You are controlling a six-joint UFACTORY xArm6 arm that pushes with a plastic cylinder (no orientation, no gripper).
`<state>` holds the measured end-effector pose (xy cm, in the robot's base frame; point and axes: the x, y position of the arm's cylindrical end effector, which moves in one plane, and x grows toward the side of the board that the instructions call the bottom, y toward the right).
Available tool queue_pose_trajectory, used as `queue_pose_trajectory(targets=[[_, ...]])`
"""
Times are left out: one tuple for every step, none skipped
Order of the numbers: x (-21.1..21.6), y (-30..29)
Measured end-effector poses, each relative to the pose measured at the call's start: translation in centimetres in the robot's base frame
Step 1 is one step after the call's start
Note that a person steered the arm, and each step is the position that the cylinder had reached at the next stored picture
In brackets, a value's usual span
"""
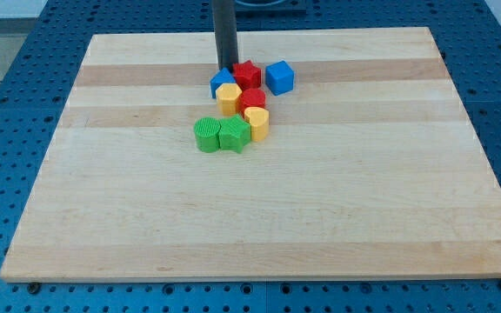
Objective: Separate green star and green circle
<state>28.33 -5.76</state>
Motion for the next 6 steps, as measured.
queue_pose_trajectory(targets=[[2.5, -2.8], [8.1, -4.1], [13.1, -1.5], [16.0, 1.6], [17.4, 3.5], [17.6, 3.1]])
